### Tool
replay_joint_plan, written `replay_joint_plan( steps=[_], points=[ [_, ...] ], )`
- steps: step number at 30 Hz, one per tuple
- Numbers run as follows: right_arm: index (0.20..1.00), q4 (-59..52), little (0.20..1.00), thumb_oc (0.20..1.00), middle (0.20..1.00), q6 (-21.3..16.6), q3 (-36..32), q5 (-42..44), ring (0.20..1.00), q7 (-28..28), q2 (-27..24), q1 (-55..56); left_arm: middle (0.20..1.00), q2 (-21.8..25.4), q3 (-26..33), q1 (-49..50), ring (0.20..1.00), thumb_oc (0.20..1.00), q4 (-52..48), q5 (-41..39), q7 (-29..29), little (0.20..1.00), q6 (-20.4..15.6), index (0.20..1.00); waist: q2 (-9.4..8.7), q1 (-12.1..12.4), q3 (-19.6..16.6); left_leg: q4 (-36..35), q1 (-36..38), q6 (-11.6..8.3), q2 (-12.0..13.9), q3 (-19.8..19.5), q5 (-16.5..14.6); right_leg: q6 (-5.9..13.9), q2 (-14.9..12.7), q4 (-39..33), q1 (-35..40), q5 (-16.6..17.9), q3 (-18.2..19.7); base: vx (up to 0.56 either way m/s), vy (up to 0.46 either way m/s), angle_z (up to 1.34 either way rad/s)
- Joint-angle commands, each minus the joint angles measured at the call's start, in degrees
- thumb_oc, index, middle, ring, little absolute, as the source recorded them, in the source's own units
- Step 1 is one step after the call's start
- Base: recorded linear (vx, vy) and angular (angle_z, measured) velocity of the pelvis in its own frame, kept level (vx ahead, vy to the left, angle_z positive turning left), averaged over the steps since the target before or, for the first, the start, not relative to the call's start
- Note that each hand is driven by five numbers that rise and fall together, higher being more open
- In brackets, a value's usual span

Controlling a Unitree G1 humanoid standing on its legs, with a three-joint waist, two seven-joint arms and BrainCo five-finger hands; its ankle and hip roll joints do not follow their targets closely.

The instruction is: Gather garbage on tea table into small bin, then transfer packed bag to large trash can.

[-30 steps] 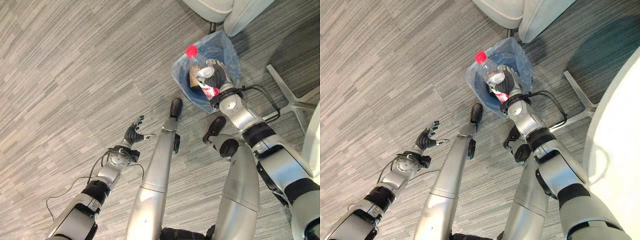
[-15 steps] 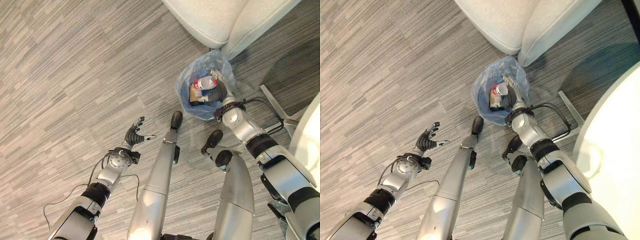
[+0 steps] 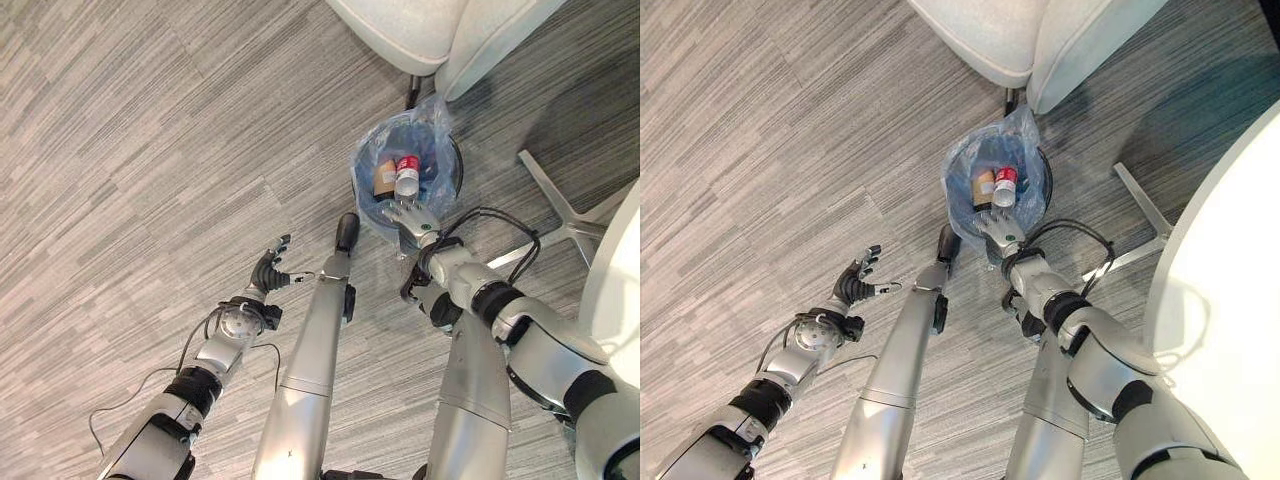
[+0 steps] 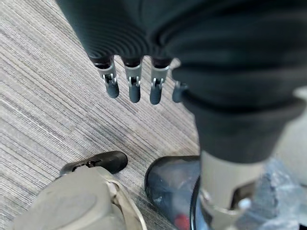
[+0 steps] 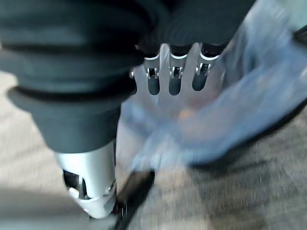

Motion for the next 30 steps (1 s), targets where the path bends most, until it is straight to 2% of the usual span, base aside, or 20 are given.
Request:
replay_joint_plan(
  steps=[1,15,16,18,25,28,29,30],
  points=[
    [0.200,-0.6,0.200,0.200,0.200,0.0,-0.6,1.0,0.200,0.5,0.0,0.4,1.000,-0.3,-0.9,0.9,1.000,1.000,-0.4,-0.6,1.0,1.000,-2.0,1.000,2.20,0.4,0.9,-0.7,1.2,-0.07,-0.7,2.4,-4.4,6.31,1.8,-6.4,0.7,-0.4,8.5,-0.03,-0.044,0.07],
    [0.200,-14.5,0.200,0.200,0.200,-2.6,-10.5,14.6,0.200,-2.3,-5.1,0.8,1.000,-0.5,1.6,2.1,1.000,1.000,-0.2,-0.8,0.8,1.000,-0.9,1.000,0.78,-0.3,0.3,-5.4,6.7,-0.13,1.0,2.3,-3.5,6.63,4.0,-10.9,5.8,1.5,7.6,-0.03,-0.022,-0.01],
    [0.200,-20.0,0.200,0.200,0.200,-4.1,-14.5,18.8,0.200,-2.4,-5.2,2.9,1.000,-0.7,2.6,2.6,1.000,1.000,0.2,0.0,0.5,1.000,-0.5,1.000,0.24,-0.6,-0.4,-7.7,10.1,-0.30,1.5,2.1,-3.1,6.83,4.4,-13.3,9.3,2.0,7.1,-0.06,-0.041,-0.11],
    [0.200,-21.5,0.200,0.200,0.200,-4.3,-15.7,19.8,0.200,-2.3,-5.2,3.9,1.000,-0.7,2.9,2.9,1.000,1.000,0.4,0.2,0.4,1.000,-0.3,1.000,0.20,-0.6,-0.5,-8.6,11.4,-0.31,1.6,2.0,-2.9,6.88,4.7,-14.3,10.7,2.3,6.8,-0.05,-0.037,-0.09],
    [0.200,-32.9,0.200,0.200,0.200,-7.5,-23.0,31.0,0.200,0.9,-2.9,13.0,1.000,-0.9,5.3,5.8,1.000,1.000,1.4,0.9,-0.7,1.000,0.8,1.000,-1.16,-1.6,-1.4,-15.9,24.2,-0.85,2.7,1.6,-1.8,7.57,5.6,-22.5,23.3,4.2,4.4,0.00,-0.020,-0.03],
    [0.200,-41.5,0.200,0.200,0.200,-10.3,-27.7,41.7,0.200,5.4,-0.5,23.3,1.000,-1.4,8.1,10.6,1.000,1.000,2.1,0.7,-2.0,1.000,1.3,1.000,-2.99,-3.2,-3.2,-23.3,39.0,-1.29,4.0,2.1,-1.3,8.21,6.9,-32.4,38.6,6.7,2.9,0.09,0.021,-0.10],
    [0.200,-42.6,0.200,0.200,0.200,-10.5,-28.4,42.9,0.200,5.9,-0.2,24.6,1.000,-1.4,8.3,11.3,1.000,1.000,2.0,0.7,-2.3,1.000,1.4,1.000,-3.09,-3.4,-3.5,-24.5,40.4,-1.07,4.2,2.3,0.3,7.94,7.0,-34.2,40.2,8.5,2.4,0.05,0.049,-0.12],
    [0.200,-44.3,0.200,0.200,0.200,-10.7,-29.1,44.6,0.200,6.5,0.0,26.0,1.000,-1.6,8.9,12.3,1.000,1.000,2.3,0.8,-2.4,1.000,1.3,1.000,-3.48,-3.7,-4.1,-25.9,42.9,-1.19,4.5,2.5,0.4,8.13,7.3,-35.8,42.6,9.0,2.3,0.03,0.047,-0.18]
  ],
)
